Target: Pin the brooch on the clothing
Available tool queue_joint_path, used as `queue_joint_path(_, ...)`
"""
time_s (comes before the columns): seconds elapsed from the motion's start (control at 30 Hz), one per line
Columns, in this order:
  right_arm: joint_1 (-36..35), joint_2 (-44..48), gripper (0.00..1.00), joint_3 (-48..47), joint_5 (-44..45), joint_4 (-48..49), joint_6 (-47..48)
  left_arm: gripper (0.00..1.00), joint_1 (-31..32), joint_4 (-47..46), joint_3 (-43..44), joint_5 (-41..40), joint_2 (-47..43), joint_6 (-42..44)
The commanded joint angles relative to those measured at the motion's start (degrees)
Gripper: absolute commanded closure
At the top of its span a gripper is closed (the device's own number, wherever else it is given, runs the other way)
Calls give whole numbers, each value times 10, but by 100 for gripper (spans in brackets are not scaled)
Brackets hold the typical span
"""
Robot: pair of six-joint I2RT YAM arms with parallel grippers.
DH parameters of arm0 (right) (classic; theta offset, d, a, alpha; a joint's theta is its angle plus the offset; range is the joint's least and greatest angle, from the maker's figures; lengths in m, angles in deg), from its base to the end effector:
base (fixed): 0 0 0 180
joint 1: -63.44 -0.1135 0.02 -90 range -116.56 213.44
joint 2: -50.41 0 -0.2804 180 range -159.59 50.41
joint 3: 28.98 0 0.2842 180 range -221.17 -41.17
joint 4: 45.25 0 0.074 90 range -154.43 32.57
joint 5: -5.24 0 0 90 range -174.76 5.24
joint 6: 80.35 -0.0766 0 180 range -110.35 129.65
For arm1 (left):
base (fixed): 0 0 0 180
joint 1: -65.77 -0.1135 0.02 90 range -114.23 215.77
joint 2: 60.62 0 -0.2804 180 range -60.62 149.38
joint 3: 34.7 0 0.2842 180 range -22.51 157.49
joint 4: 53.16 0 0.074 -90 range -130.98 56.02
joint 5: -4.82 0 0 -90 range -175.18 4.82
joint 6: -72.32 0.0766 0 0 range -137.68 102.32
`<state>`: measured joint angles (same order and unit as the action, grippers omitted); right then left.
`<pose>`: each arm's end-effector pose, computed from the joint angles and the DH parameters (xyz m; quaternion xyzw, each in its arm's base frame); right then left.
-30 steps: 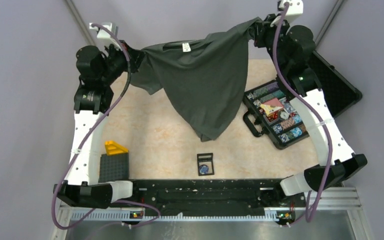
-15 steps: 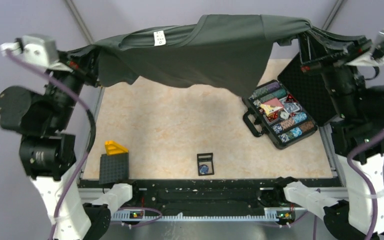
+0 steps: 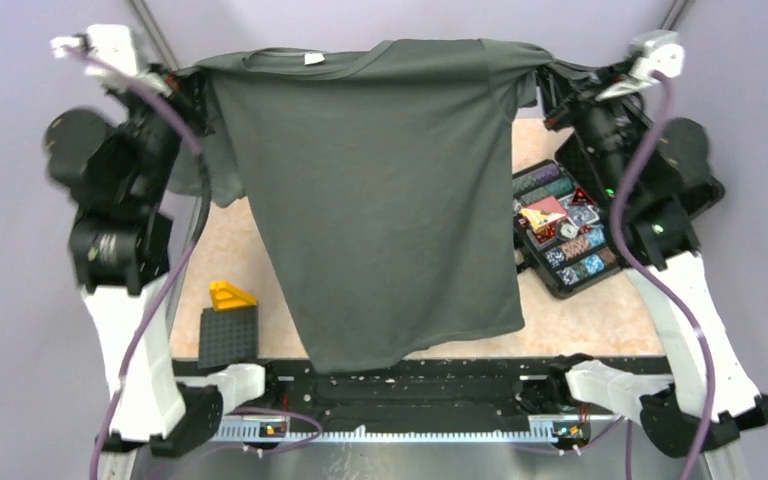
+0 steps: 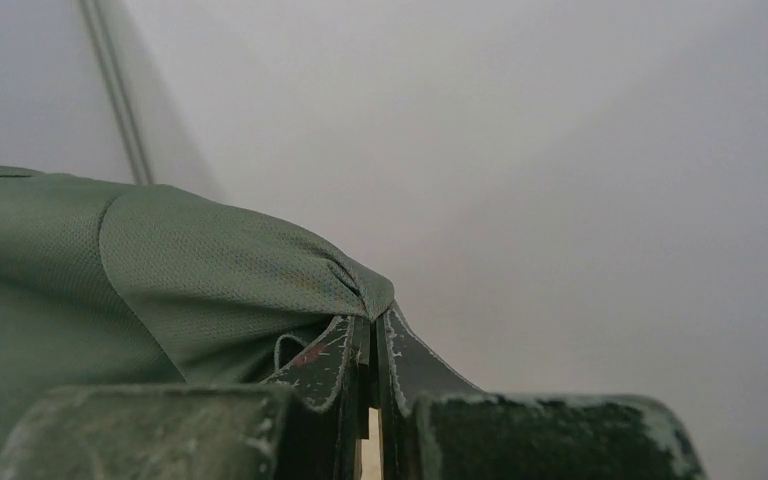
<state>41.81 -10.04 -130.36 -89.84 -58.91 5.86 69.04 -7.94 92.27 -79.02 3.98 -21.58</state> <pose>0.2113 0.0911 0.6125 -0.1180 0.5078 0.2102 0.8271 0.1743 -0.0182 0.6629 0.0400 0.5931 -0.0821 0.7999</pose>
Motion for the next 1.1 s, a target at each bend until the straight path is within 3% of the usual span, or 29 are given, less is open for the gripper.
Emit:
queue_joint_path(0.0, -1, -70, 100, 33, 111, 75, 29, 100, -2, -53, -35, -56, 96, 18)
queue_joint_path(0.17, 13, -238, 100, 0, 169, 137, 35, 100, -14, -111, -8, -56, 255, 6)
queue_joint_path(0.27, 37, -384, 100, -74, 159, 116, 13, 100, -29, -116, 64, -38, 392, -20)
queue_joint_path(0.3, 39, -429, 96, -109, 150, 104, 10, 87, -36, -107, 94, -29, 435, -30)
queue_joint_path(0.33, 43, -475, 78, -146, 139, 73, 10, 67, -45, -97, 121, -19, 472, -36)
queue_joint_path(0.37, 44, -515, 52, -180, 133, 48, 13, 40, -47, -87, 143, -12, 505, -39)
queue_joint_path(0.4, 44, -556, 33, -214, 129, 24, 18, 14, -47, -81, 155, -8, 528, -41)
queue_joint_path(0.43, 45, -587, 16, -243, 130, -5, 21, 8, -47, -80, 154, -5, 543, -44)
queue_joint_path(0.5, 48, -641, 6, -286, 136, -39, 24, 6, -47, -89, 129, -5, 553, -48)
queue_joint_path(0.63, 50, -668, 4, -285, 143, -76, 16, 4, -47, -95, 57, -5, 532, -55)
queue_joint_path(1.07, 49, -431, 6, 7, 28, -92, -61, 3, -45, -230, -395, 151, 265, -192)
